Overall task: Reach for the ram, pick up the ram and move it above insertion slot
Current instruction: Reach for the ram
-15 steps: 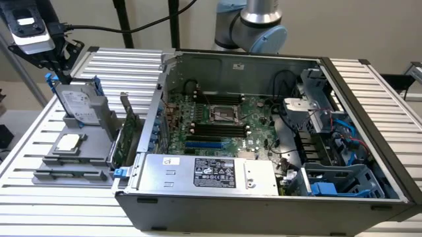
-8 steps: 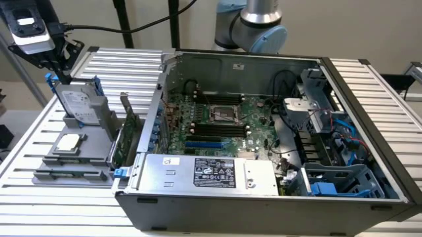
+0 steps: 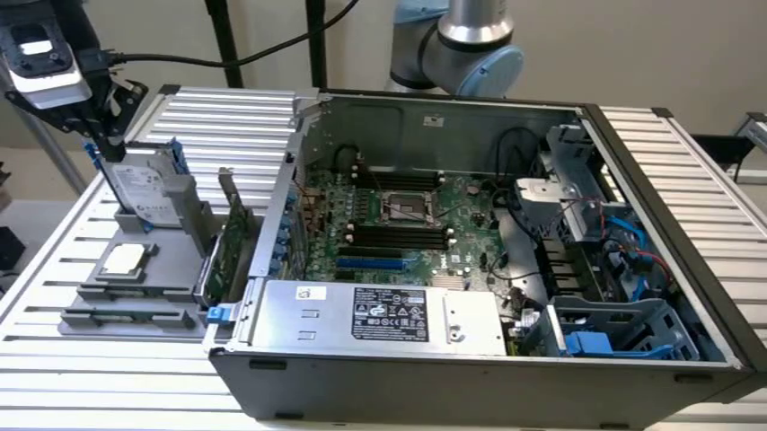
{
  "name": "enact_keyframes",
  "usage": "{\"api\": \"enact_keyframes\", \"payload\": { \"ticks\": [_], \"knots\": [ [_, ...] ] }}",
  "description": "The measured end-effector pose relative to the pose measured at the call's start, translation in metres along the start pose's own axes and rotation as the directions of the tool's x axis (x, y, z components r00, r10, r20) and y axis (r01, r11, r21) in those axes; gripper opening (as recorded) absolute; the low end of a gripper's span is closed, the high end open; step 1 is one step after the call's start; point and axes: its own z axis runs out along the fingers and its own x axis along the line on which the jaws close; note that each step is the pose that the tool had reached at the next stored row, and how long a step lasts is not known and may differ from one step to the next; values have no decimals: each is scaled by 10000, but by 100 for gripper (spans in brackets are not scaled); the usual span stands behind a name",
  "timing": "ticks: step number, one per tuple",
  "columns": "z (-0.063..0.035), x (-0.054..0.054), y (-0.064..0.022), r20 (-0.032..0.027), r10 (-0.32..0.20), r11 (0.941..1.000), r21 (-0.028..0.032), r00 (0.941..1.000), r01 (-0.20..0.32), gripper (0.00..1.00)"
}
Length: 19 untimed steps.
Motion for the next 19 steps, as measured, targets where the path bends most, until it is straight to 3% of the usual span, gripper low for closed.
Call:
{"api": "enact_keyframes", "payload": {
  "ticks": [19],
  "knots": [
    [137, 16, -858, 0, 0, 10000, 3, 10000, 0, 11]
  ]
}}
